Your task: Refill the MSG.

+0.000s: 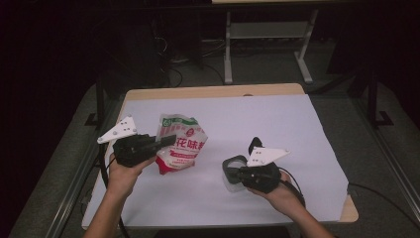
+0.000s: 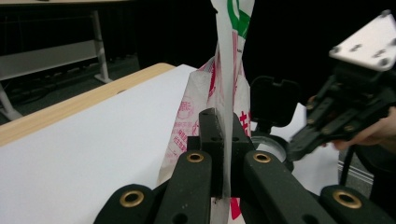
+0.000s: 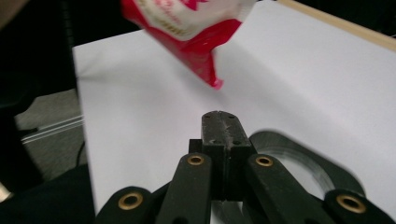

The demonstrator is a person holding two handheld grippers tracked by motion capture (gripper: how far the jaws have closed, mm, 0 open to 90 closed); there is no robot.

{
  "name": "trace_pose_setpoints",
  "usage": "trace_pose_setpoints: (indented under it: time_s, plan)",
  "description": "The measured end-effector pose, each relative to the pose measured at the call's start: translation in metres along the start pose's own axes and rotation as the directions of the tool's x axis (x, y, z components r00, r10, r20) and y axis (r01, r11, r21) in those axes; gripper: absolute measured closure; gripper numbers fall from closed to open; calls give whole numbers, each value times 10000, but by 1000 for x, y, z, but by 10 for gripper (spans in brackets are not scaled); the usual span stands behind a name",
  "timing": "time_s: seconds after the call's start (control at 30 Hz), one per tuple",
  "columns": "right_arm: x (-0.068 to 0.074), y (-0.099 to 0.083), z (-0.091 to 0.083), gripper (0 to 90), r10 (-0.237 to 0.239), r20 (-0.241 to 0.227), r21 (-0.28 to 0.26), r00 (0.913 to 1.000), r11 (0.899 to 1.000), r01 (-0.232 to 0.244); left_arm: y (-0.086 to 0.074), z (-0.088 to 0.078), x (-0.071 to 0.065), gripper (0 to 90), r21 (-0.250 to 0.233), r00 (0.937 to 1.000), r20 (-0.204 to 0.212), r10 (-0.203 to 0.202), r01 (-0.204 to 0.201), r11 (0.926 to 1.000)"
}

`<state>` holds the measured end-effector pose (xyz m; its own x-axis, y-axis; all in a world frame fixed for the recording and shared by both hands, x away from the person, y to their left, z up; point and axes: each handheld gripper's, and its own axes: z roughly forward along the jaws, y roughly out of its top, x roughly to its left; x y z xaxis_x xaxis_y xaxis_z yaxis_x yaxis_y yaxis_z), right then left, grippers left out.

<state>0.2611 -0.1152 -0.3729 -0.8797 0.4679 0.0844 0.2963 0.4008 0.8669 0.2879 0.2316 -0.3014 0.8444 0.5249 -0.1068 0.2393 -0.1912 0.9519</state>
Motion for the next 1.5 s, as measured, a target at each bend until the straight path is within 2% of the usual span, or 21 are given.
trace_pose_setpoints:
  time_s: [0.1,0.53,0.7,0.77,0.83,0.97,1.07,1.17,1.4,1.5]
  plan:
    - [-1,7,9,900,181,263,7,9995,9998,-182,6,-1,-4,900,-65,9999,54,87,-86,9999]
    - [2,24,46,900,323,1175,-219,9925,9993,-299,24,4,-22,900,-309,9982,484,345,-330,9990]
    - [3,28,56,900,441,1292,-382,9906,9985,-394,30,7,-28,900,-418,9982,527,283,-261,9988]
    - [5,29,59,900,312,1372,-397,9901,9989,-260,32,8,-30,900,-437,9971,596,466,-440,9981]
    - [7,29,60,900,359,1280,-515,9911,9982,-295,34,9,-32,900,-463,9967,708,396,-364,9983]
    - [10,28,59,900,171,1324,-852,9910,9963,-58,39,14,-36,900,-438,9965,687,465,-436,9981]
    - [12,26,58,900,75,1300,-867,9915,9962,38,42,19,-36,900,-401,9960,785,420,-389,9984]
    - [12,24,58,900,-45,1307,-850,9914,9963,157,44,23,-39,900,-308,9943,897,580,-555,9980]
    - [21,18,58,900,-640,742,-958,9952,9929,710,50,31,-43,900,-150,9907,1179,677,-664,9977]
    - [24,16,59,900,-749,665,-1014,9950,9915,814,52,36,-46,900,-98,9893,1248,753,-746,9972]
